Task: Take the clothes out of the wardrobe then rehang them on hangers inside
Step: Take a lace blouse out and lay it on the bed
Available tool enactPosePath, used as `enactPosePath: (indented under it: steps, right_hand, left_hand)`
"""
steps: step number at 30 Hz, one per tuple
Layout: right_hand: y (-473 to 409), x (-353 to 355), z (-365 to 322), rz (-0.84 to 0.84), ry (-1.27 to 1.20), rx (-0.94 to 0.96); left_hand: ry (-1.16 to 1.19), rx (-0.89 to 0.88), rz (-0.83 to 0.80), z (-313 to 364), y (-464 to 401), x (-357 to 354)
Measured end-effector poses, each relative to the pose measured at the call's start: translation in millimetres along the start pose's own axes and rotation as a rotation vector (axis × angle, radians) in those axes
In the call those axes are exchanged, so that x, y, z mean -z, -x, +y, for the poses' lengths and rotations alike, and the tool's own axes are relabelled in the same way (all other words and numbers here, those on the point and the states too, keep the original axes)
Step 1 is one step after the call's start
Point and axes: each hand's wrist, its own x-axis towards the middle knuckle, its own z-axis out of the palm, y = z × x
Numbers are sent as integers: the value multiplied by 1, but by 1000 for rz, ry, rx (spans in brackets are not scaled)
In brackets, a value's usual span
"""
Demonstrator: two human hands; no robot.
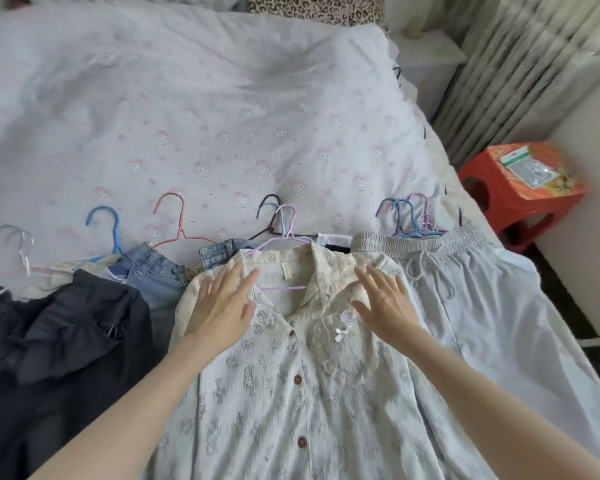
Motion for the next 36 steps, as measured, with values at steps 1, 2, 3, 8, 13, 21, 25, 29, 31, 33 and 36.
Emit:
enactPosePath:
  steps: [1, 2, 3, 8, 13, 21, 25, 29, 31, 33, 36]
  right_hand:
    - [14, 9, 0, 31, -1, 0]
    - [29, 20, -1, 61, -2, -4]
    - [44, 31, -2, 90, -13, -9]
    - [121, 73, -8, 305, -216, -91]
    - [214, 87, 3, 421, -217, -233]
    - [392, 33, 3, 531, -200, -626]
    - [484, 6, 2, 561, -280, -886]
    - [571, -14, 1, 629, -318, -1099]
    - [610, -22, -1, 661, -314, -1196]
    - [649, -30, -6, 699, -322, -1277]
    - [710, -44, -16, 732, -384, -1398]
  left_hand:
    - [14, -14, -19, 12, 5, 9]
    - [20, -25, -32, 24, 10, 20]
    - [14, -44, -21, 36, 15, 30]
    - [157, -88, 152, 90, 55, 76]
    - [291, -125, 153, 128, 102, 71]
    - [231, -469, -86, 191, 184, 32]
    - [197, -591, -272, 243, 230, 15]
    - [138, -771, -335, 297, 271, 5]
    - [127, -867, -339, 323, 293, 0]
    - [111, -957, -349, 350, 321, -4]
    - [126, -1085, -384, 391, 370, -10]
